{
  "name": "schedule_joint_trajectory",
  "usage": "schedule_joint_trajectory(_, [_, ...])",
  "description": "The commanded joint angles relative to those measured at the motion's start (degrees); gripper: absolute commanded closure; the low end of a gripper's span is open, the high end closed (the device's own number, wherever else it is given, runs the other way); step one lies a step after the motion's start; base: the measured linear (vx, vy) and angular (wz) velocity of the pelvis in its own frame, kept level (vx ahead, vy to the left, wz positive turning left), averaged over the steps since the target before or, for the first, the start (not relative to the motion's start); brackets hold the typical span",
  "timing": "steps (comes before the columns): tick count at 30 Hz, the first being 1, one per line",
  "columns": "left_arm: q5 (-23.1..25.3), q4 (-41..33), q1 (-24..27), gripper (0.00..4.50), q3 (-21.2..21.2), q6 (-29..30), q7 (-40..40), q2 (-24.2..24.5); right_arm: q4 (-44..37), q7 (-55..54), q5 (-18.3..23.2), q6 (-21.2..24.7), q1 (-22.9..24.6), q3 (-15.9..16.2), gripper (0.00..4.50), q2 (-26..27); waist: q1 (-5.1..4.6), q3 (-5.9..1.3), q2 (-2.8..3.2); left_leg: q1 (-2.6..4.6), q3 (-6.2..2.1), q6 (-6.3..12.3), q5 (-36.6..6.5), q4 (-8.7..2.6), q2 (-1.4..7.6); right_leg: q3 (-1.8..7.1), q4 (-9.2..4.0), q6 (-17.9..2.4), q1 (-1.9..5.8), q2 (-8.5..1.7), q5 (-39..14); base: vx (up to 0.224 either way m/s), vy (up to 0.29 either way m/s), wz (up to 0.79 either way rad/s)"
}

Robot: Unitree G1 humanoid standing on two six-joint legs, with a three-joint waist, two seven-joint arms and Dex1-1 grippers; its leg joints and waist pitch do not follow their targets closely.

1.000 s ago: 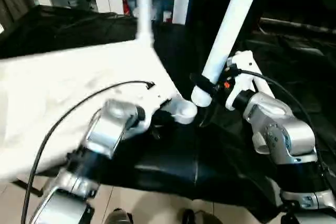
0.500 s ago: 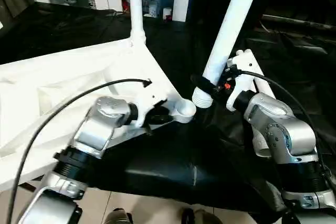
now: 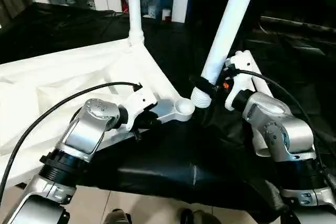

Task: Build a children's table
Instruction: Rotate table base

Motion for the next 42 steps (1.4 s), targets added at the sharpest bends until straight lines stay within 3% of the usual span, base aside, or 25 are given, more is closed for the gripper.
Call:
schedule_joint_trajectory(1, [0.1,-0.1,0.4,3.92,0.7,-0.6,2.1,0.2,0.2,0.2,0.1,-0.4,-0.7,-0.2,2.60,-0.1,0.27,-4.85,-0.20,0.56,1.04,-0.13,-15.1,-3.62,-0.94,1.39,-4.41,-7.5,3.46,-1.88,-21.4,0.000,0.000,0.00])
schedule_joint_trajectory(9, [-1.3,-0.6,1.3,4.45,1.3,-1.6,1.5,0.9,2.3,1.2,0.7,-2.1,-0.8,0.1,2.60,1.9,0.11,-4.77,-0.14,0.59,1.05,-0.03,-15.4,-3.62,-0.93,1.41,-4.48,-7.6,3.25,-1.87,-21.5,0.000,0.000,0.00])
schedule_joint_trajectory(13, [-3.1,-2.2,2.8,4.50,2.8,-2.8,2.1,0.6,7.1,2.6,0.4,-4.6,-2.1,1.3,2.60,4.3,-0.12,-4.69,-0.35,0.51,1.03,0.10,-15.3,-3.65,-0.92,1.38,-4.45,-7.6,3.31,-1.92,-21.8,0.000,0.000,0.00])
schedule_joint_trajectory(14, [-3.7,-3.1,3.5,4.50,3.0,-2.8,2.0,0.6,9.3,3.0,0.0,-5.7,-2.8,1.6,2.60,5.0,-0.45,-4.59,-0.77,0.06,0.94,0.21,-15.2,-3.76,-0.94,1.30,-4.28,-7.7,3.52,-2.07,-22.2,0.000,0.000,0.00])
schedule_joint_trajectory(18, [-4.1,-4.0,4.5,4.50,3.0,-4.1,2.5,0.8,13.1,4.1,-1.1,-7.4,-3.8,2.3,2.60,5.7,-0.61,-4.53,-0.70,0.30,1.09,0.64,-14.6,-3.69,-0.87,1.44,-4.41,-7.6,3.26,-2.03,-22.3,0.000,0.000,0.00])
schedule_joint_trajectory(19, [-4.2,-4.1,5.1,4.50,3.0,-5.5,2.4,1.0,14.4,4.4,-1.4,-7.9,-4.1,2.3,2.60,5.8,-0.63,-4.62,-1.00,0.29,1.22,0.84,-14.1,-3.64,-0.81,1.50,-4.33,-7.6,3.29,-2.04,-21.4,0.000,0.000,0.00])
schedule_joint_trajectory(22, [-4.3,-4.6,5.5,4.50,2.9,-5.2,2.2,1.2,15.5,4.8,-1.8,-8.7,-4.4,2.5,2.60,5.9,-0.66,-4.53,-0.88,0.31,1.32,1.20,-13.1,-3.66,-0.84,1.55,-4.10,-7.9,3.27,-1.93,-20.1,0.000,0.000,0.00])
schedule_joint_trajectory(29, [-5.0,-5.4,6.0,4.50,2.8,-6.3,1.0,1.7,22.7,5.9,-2.8,-12.7,-7.1,2.5,2.61,7.0,-0.91,-4.27,-0.86,0.48,1.32,1.15,-14.3,-3.73,-0.84,1.56,-4.39,-7.7,3.04,-1.98,-22.5,0.000,0.000,0.00])
schedule_joint_trajectory(35, [-5.6,-5.7,6.0,4.50,1.8,-5.1,-0.6,3.0,26.3,8.4,-3.1,-12.4,-8.4,3.5,2.61,7.4,-1.00,-4.04,-0.86,0.39,1.25,1.18,-14.8,-3.87,-0.84,1.54,-4.36,-7.9,3.04,-1.94,-22.6,0.000,0.000,0.00])
schedule_joint_trajectory(42, [-5.3,-4.6,5.3,4.50,0.2,-3.2,-3.3,4.9,30.1,10.7,-4.2,-12.4,-9.2,4.1,2.61,6.6,-1.10,-4.07,-0.42,0.76,1.06,0.03,-17.8,-4.14,-0.67,1.54,-4.50,-8.5,2.85,-1.84,-22.7,0.000,0.000,0.00])
